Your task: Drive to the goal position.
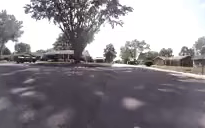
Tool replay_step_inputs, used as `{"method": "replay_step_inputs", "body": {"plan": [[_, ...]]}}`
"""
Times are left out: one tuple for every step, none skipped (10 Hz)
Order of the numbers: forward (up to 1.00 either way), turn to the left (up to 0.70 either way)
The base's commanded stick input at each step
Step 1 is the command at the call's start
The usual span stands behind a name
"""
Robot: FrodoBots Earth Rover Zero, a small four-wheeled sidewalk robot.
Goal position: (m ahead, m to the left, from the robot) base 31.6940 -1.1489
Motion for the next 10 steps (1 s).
{"method": "replay_step_inputs", "body": {"plan": [[1.00, -0.04], [1.00, 0.00], [1.00, 0.00], [1.00, 0.00], [1.00, 0.00], [1.00, 0.00], [1.00, 0.00], [1.00, 0.00], [1.00, 0.00], [1.00, 0.00]]}}
